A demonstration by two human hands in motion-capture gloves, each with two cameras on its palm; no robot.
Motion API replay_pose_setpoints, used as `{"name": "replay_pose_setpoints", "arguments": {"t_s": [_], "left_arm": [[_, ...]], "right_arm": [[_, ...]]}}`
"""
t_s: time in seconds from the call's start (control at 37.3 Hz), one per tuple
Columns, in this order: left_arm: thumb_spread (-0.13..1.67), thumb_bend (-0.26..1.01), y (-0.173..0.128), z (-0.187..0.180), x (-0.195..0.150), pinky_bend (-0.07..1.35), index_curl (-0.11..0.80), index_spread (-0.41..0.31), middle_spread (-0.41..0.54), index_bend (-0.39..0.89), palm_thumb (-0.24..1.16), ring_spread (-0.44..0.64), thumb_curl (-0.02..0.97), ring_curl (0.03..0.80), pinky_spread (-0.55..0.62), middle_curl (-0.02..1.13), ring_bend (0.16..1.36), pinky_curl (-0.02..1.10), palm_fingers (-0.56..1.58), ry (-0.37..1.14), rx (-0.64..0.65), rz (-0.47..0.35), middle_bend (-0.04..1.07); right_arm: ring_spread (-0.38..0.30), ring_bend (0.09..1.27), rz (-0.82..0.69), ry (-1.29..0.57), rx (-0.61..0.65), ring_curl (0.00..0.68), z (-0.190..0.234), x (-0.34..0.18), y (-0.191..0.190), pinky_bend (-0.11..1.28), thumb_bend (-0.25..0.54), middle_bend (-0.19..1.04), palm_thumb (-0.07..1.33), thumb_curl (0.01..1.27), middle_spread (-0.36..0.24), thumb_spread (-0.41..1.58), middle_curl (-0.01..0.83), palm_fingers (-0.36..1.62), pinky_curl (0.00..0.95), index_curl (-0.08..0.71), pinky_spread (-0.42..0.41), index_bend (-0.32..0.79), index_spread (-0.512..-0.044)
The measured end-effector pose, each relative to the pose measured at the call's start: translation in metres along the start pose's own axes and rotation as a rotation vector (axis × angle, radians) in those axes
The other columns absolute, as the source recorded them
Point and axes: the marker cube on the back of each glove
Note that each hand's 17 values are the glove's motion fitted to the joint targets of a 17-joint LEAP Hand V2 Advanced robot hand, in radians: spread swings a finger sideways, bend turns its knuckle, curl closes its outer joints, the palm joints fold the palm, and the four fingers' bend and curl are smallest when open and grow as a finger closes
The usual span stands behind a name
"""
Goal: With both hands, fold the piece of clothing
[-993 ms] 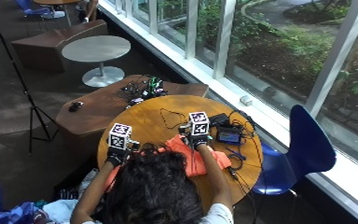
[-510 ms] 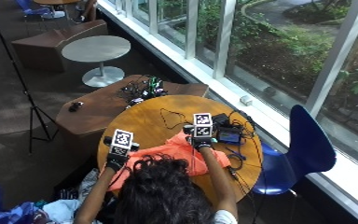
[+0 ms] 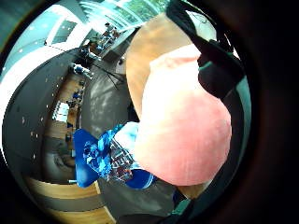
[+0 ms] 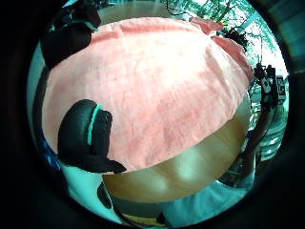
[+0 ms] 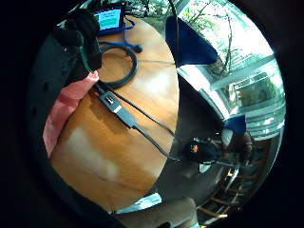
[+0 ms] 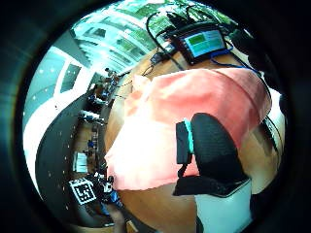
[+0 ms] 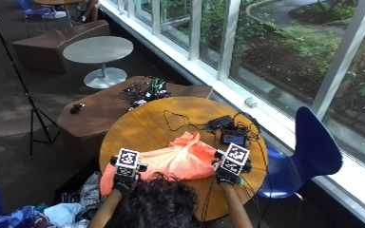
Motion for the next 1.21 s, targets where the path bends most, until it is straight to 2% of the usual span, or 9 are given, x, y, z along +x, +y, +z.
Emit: {"name": "replay_pose_setpoints", "arguments": {"t_s": [0.13,0.24,0.32,0.48,0.59,0.7,0.86,1.02,1.21], "left_arm": [[1.24,-0.04,-0.003,0.023,-0.002,0.47,0.338,-0.208,-0.207,0.18,0.50,-0.20,0.298,0.374,-0.09,0.44,0.54,0.47,0.68,0.027,-0.123,-0.019,0.17],[1.33,-0.05,-0.004,0.041,-0.004,0.47,0.347,-0.186,-0.146,0.17,0.39,-0.11,0.258,0.359,-0.04,0.42,0.49,0.47,0.56,0.144,-0.236,-0.027,0.14],[1.38,-0.07,-0.003,0.048,-0.005,0.48,0.342,-0.158,-0.076,0.13,0.24,-0.01,0.211,0.355,0.04,0.39,0.47,0.48,0.34,0.224,-0.285,-0.029,0.09],[1.43,-0.04,-0.007,0.054,-0.002,0.48,0.344,-0.130,-0.010,0.15,0.08,0.12,0.165,0.338,0.15,0.37,0.48,0.46,0.27,0.239,-0.299,-0.030,0.14],[1.46,-0.03,-0.012,0.051,0.006,0.49,0.345,-0.121,0.016,0.16,0.03,0.17,0.150,0.329,0.20,0.35,0.49,0.45,0.25,0.239,-0.291,-0.006,0.15],[1.47,-0.02,-0.019,0.048,0.023,0.50,0.346,-0.115,0.031,0.15,0.00,0.20,0.144,0.327,0.23,0.35,0.50,0.44,0.25,0.249,-0.280,0.035,0.16],[1.49,-0.01,-0.028,0.042,0.049,0.52,0.349,-0.111,0.043,0.16,-0.02,0.24,0.139,0.325,0.26,0.34,0.51,0.44,0.24,0.233,-0.275,0.083,0.16],[1.51,-0.01,-0.051,0.068,0.058,0.54,0.351,-0.109,0.049,0.16,-0.02,0.26,0.132,0.322,0.28,0.34,0.51,0.44,0.23,0.240,-0.261,0.106,0.17],[1.51,-0.01,-0.026,0.027,0.048,0.55,0.355,-0.105,0.052,0.16,-0.02,0.28,0.127,0.320,0.29,0.33,0.52,0.44,0.22,0.395,-0.269,0.094,0.17]], "right_arm": [[-0.087,0.60,0.104,0.142,-0.072,0.431,0.011,0.016,0.003,0.59,-0.060,0.21,0.59,0.32,-0.072,1.26,0.414,0.74,0.405,0.284,0.016,-0.04,-0.249],[-0.126,0.76,0.135,0.136,-0.097,0.458,0.023,0.014,-0.006,0.74,-0.060,0.23,0.49,0.31,-0.054,1.25,0.418,0.92,0.430,0.179,-0.100,-0.15,-0.234],[-0.156,0.81,0.145,0.090,-0.090,0.472,0.031,0.006,-0.013,0.82,-0.053,0.26,0.44,0.30,-0.052,1.25,0.427,0.93,0.459,0.130,-0.145,-0.13,-0.224],[-0.178,0.85,0.137,0.033,-0.026,0.497,0.042,-0.008,-0.025,0.90,-0.002,0.31,0.48,0.31,-0.050,1.23,0.452,0.96,0.499,0.071,-0.196,-0.06,-0.196],[-0.209,0.76,0.141,-0.007,0.023,0.469,0.037,-0.007,-0.030,0.83,0.108,0.45,0.73,0.38,-0.134,1.18,0.508,1.15,0.476,0.106,-0.243,0.11,-0.227],[-0.233,0.75,0.148,-0.044,0.088,0.469,0.022,0.010,-0.035,0.76,0.139,0.50,0.87,0.43,-0.165,1.07,0.541,1.21,0.456,0.143,-0.300,0.14,-0.246],[-0.258,0.74,0.162,-0.162,0.167,0.461,-0.003,0.031,-0.034,0.69,0.110,0.53,0.97,0.50,-0.199,0.84,0.575,1.20,0.420,0.180,-0.351,0.14,-0.270],[-0.267,0.73,0.164,-0.272,0.208,0.459,-0.008,0.040,-0.036,0.66,0.067,0.52,1.02,0.54,-0.218,0.71,0.594,1.20,0.403,0.207,-0.373,0.13,-0.279],[-0.271,0.72,0.027,-0.455,0.328,0.458,-0.050,-0.015,-0.026,0.66,0.025,0.50,1.05,0.58,-0.231,0.61,0.611,1.19,0.395,0.228,-0.376,0.12,-0.285]]}}
